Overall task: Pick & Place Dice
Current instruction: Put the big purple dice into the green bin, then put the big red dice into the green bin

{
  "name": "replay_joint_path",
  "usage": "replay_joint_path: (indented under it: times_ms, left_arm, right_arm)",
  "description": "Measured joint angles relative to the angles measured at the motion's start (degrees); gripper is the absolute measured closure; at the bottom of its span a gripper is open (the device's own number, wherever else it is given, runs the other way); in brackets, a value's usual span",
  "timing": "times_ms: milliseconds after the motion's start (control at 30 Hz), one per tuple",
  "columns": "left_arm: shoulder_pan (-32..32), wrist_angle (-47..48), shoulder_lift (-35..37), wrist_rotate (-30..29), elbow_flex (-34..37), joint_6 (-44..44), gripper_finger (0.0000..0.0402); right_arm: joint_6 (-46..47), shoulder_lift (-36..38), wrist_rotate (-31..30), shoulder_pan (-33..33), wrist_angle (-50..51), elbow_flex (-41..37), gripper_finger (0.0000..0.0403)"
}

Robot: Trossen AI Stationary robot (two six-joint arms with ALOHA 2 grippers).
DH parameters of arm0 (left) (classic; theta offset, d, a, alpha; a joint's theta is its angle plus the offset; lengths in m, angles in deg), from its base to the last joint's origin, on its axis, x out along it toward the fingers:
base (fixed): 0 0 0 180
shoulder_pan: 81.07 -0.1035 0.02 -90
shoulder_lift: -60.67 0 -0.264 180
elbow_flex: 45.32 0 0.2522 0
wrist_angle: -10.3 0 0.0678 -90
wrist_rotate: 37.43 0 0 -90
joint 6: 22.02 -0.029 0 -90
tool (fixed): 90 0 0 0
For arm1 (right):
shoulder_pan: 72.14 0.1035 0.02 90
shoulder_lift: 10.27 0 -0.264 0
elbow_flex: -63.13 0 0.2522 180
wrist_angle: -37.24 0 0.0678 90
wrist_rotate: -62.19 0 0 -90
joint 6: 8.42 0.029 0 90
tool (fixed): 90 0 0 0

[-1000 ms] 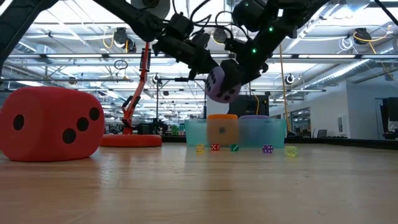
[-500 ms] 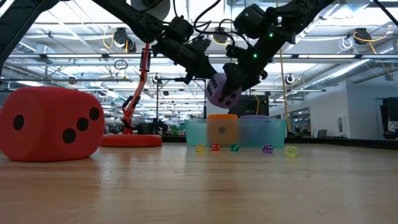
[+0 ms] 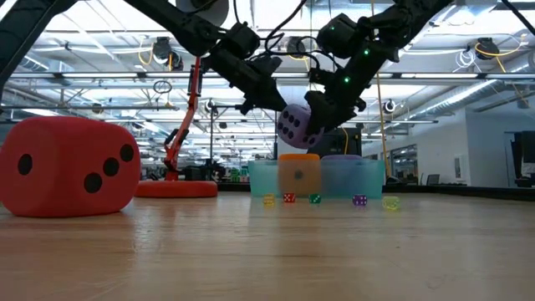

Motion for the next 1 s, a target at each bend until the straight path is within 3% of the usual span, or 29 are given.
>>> replay_joint_path:
  times_ms: [667, 867, 1000]
  left_arm:
    - [-0.79, 15.0, 11.42, -5.75, 0.09, -5.61, 0.04]
    - [2.6, 18.88, 23.39, -5.72, 3.84, -11.42, 0.04]
    - [4.45, 13.8, 36.76, -5.32, 12.8, -12.23, 0.04]
  right_arm:
    - [2.16, 0.02, 0.44, 0.47, 1.39, 0.02, 0.0154]
    - [1.04, 4.56, 0.99, 4.98, 1.16, 0.0, 0.0185]
    - [-1.95, 11.61, 8.13, 10.47, -6.85, -2.2, 0.0224]
